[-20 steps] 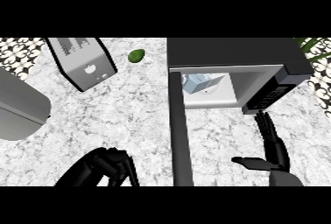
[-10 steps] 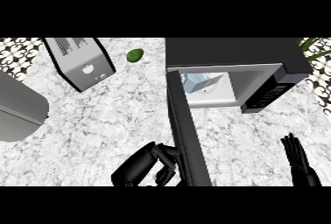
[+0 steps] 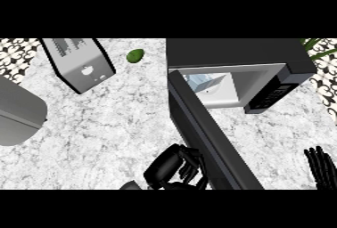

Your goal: Pick up the milk, place it into the microwave and close the microwave

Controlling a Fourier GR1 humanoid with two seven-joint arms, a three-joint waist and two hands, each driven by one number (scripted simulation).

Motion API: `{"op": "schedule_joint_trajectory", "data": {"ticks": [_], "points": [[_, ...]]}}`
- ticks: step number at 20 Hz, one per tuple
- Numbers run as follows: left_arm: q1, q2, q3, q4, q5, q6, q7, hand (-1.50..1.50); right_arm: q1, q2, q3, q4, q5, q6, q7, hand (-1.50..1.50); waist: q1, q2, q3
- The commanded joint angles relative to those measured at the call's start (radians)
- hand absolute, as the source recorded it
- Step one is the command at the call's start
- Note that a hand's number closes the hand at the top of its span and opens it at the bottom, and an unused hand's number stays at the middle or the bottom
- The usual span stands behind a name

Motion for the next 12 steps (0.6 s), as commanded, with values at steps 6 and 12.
{"op": "schedule_joint_trajectory", "data": {"ticks": [6, 12], "points": [[-0.16, -0.002, -0.164, 0.232, 0.234, 0.24, -0.106, 1.5, 0.096, -0.049, 0.043, -0.292, -0.173, 0.155, 0.094, -1.5, -0.048, 0.011, -0.003], [-0.255, -0.002, -0.272, 0.256, 0.383, 0.291, -0.111, 1.5, 0.116, -0.08, 0.081, -0.416, -0.219, 0.154, 0.182, -1.5, -0.078, 0.019, -0.003]]}}
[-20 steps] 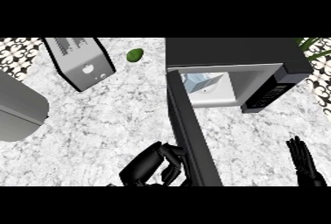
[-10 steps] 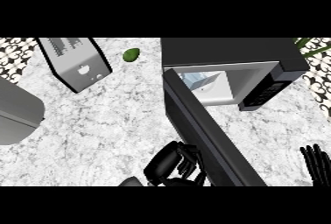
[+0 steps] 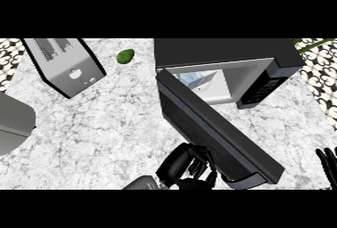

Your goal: Pick up the milk, place it into the microwave and close the microwave

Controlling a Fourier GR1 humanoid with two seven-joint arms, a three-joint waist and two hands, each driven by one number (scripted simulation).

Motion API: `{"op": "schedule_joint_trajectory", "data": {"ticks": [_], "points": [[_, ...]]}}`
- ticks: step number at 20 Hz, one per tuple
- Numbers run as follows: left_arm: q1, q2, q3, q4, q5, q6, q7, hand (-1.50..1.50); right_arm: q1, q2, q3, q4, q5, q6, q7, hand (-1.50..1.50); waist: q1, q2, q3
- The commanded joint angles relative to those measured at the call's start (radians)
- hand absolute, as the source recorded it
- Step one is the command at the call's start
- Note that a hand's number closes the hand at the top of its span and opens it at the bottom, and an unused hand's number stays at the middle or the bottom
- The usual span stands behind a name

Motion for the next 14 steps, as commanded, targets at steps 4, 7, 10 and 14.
{"op": "schedule_joint_trajectory", "data": {"ticks": [4, 7, 10, 14], "points": [[-0.085, -0.006, -0.055, 0.01, 0.18, 0.085, -0.054, 1.5, 0.015, -0.044, 0.016, -0.114, -0.097, 0.08, 0.057, -1.5, -0.046, 0.013, -0.002], [-0.125, -0.006, -0.064, -0.022, 0.226, 0.159, -0.054, 1.5, 0.026, -0.084, 0.018, -0.151, -0.101, 0.097, 0.086, -1.5, -0.064, 0.012, -0.002], [-0.147, -0.006, -0.036, -0.019, 0.293, 0.215, -0.076, 1.5, 0.013, -0.108, 0.007, -0.181, -0.115, 0.097, 0.096, -1.5, -0.069, 0.016, -0.002], [-0.19, -0.006, -0.006, -0.011, 0.351, 0.321, -0.077, 1.5, 0.01, -0.135, -0.012, -0.215, -0.125, 0.088, 0.125, -1.5, -0.09, 0.019, -0.002]]}}
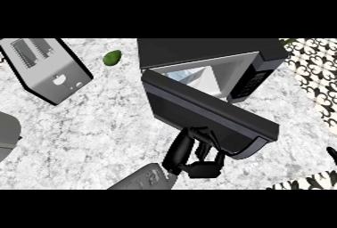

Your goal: Pick up the milk, place it into the microwave and close the microwave

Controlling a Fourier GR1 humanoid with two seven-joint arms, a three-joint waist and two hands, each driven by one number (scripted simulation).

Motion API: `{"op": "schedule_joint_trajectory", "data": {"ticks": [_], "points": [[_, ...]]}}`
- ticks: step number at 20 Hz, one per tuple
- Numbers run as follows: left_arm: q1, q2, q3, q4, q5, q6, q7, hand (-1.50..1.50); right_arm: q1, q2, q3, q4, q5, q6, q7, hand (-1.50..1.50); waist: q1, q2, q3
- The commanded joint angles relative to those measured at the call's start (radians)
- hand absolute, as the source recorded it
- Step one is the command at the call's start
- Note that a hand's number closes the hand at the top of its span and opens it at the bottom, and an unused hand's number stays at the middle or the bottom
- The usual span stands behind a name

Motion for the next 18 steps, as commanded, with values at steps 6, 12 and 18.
{"op": "schedule_joint_trajectory", "data": {"ticks": [6, 12, 18], "points": [[-0.143, -0.005, 0.039, 0.034, 0.161, 0.144, 0.018, -1.5, -0.061, -0.065, -0.072, -0.013, -0.082, 0.018, 0.026, -1.5, -0.034, 0.015, 0.004], [-0.203, -0.005, 0.078, 0.083, 0.232, 0.218, 0.048, -1.5, -0.15, -0.187, -0.223, -0.091, 0.069, -0.071, 0.006, 1.5, -0.077, 0.017, -0.002], [-0.248, -0.005, 0.128, 0.102, 0.316, 0.251, -0.003, -1.5, -0.194, -0.221, -0.257, -0.072, 0.104, -0.093, -0.004, 1.5, -0.09, 0.042, 0.002]]}}
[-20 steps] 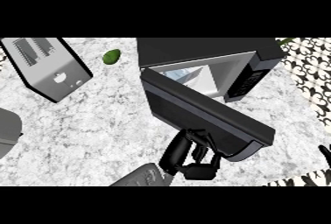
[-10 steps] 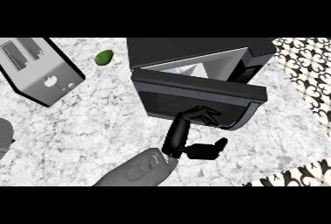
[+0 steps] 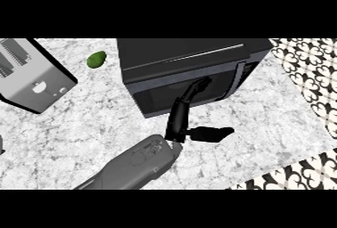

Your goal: Pick up the milk, place it into the microwave and close the microwave

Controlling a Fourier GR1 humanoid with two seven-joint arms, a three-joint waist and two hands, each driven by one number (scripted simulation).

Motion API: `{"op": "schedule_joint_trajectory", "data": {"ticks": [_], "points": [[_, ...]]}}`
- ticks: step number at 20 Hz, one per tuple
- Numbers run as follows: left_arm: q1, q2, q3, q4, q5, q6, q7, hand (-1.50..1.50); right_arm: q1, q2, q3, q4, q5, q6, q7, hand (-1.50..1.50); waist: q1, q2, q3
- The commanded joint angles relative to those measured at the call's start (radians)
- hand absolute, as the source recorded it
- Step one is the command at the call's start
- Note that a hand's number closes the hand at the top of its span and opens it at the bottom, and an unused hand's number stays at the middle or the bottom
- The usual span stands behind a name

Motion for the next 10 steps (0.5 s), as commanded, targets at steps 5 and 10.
{"op": "schedule_joint_trajectory", "data": {"ticks": [5, 10], "points": [[-0.057, 0.0, 0.051, 0.038, 0.101, 0.047, -0.048, -1.5, -0.069, -0.053, -0.034, 0.011, 0.03, -0.023, 0.011, 1.5, -0.01, 0.023, 0.002], [-0.081, 0.0, 0.051, 0.06, 0.129, 0.048, -0.081, -1.5, -0.103, -0.065, -0.035, 0.025, 0.039, -0.032, 0.011, 1.5, -0.011, 0.03, 0.004]]}}
